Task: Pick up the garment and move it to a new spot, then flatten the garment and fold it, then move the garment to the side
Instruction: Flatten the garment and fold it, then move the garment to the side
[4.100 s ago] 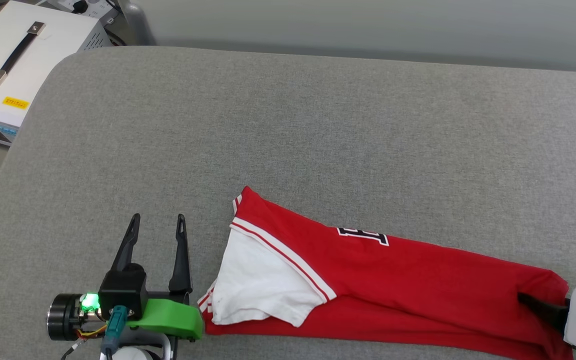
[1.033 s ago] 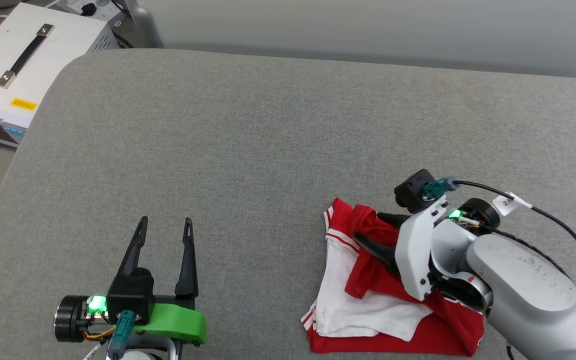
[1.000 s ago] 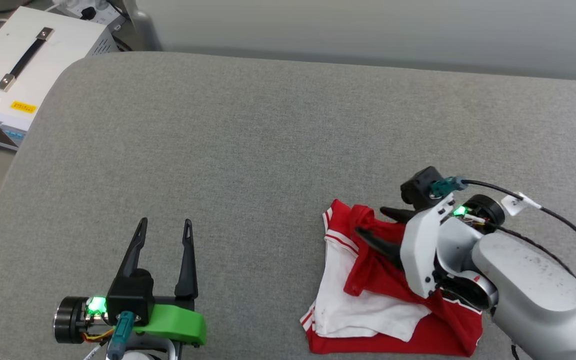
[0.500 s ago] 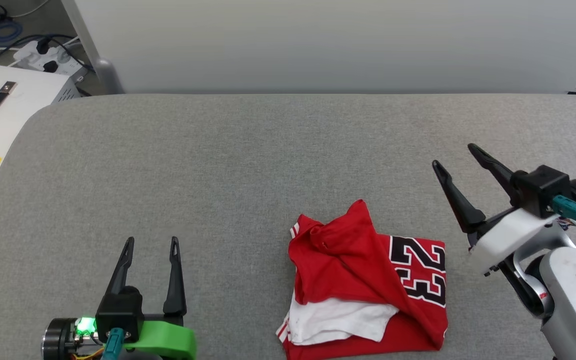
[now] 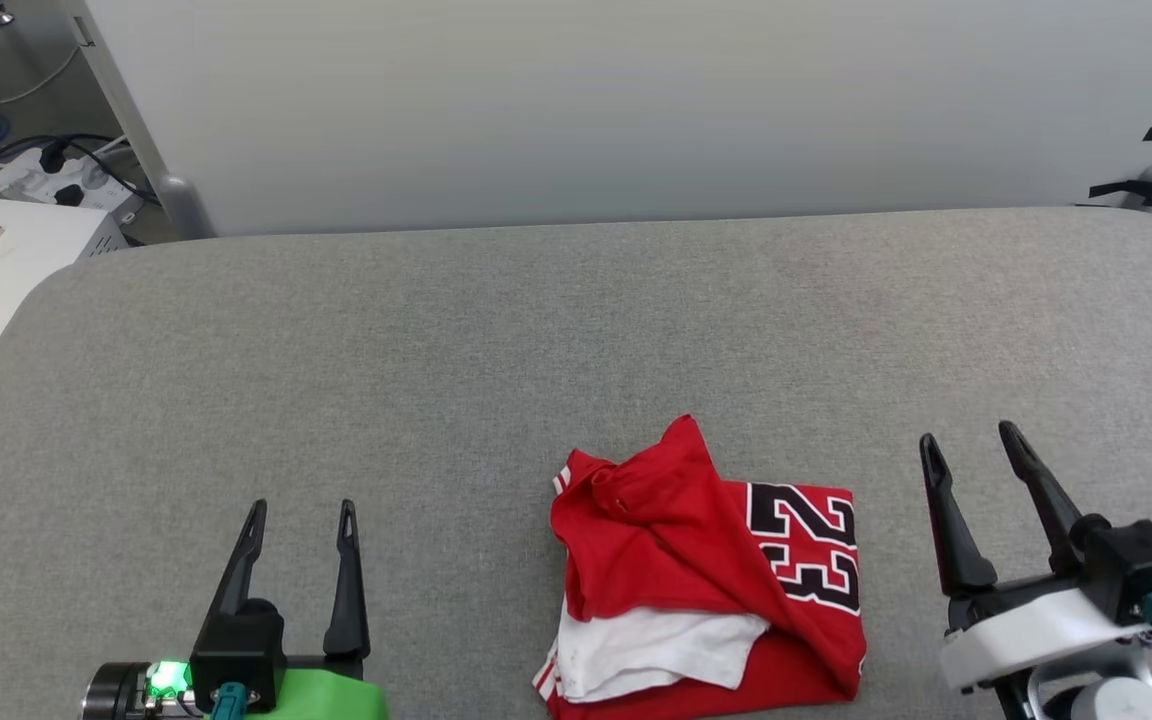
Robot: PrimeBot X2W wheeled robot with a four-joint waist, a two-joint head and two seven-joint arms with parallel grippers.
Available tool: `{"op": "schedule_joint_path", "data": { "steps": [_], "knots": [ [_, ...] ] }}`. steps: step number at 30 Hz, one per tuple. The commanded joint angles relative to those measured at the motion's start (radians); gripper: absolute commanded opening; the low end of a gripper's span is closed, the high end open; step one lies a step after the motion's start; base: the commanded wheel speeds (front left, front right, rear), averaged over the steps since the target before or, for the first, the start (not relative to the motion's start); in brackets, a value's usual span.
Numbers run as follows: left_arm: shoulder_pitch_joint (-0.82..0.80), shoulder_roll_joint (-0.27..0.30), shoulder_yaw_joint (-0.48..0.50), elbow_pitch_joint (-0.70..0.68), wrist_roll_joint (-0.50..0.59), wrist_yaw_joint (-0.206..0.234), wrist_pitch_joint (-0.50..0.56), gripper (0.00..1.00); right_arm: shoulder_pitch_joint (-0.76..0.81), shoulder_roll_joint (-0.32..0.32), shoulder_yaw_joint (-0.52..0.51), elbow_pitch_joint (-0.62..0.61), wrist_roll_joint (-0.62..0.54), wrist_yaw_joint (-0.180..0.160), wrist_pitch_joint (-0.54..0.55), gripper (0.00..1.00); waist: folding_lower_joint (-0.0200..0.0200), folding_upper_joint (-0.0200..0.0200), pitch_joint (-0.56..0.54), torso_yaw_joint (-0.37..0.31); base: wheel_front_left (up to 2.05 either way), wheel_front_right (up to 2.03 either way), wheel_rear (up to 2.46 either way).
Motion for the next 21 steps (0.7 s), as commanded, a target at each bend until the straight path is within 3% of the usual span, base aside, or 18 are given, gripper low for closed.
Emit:
{"op": "schedule_joint_path", "data": {
  "steps": [1,11,21],
  "knots": [
    [0.017,0.009,-0.001,-0.002,0.01,0.007,-0.006,1.0,0.027,0.012,-0.009,-0.012,-0.012,-0.001,-0.008,1.0,0.0,0.0,-0.003,0.003,0.0,0.0,0.0],
    [0.032,0.014,-0.006,0.001,0.002,0.002,-0.006,1.0,0.132,0.061,-0.041,-0.059,-0.014,-0.001,-0.009,1.0,0.0,0.0,-0.014,0.02,0.0,0.0,0.0],
    [0.032,0.013,-0.01,0.009,0.0,0.003,-0.006,1.0,0.131,0.048,-0.039,-0.058,-0.026,-0.001,-0.009,1.0,0.0,0.0,-0.014,0.029,0.0,0.0,0.0]
  ]
}}
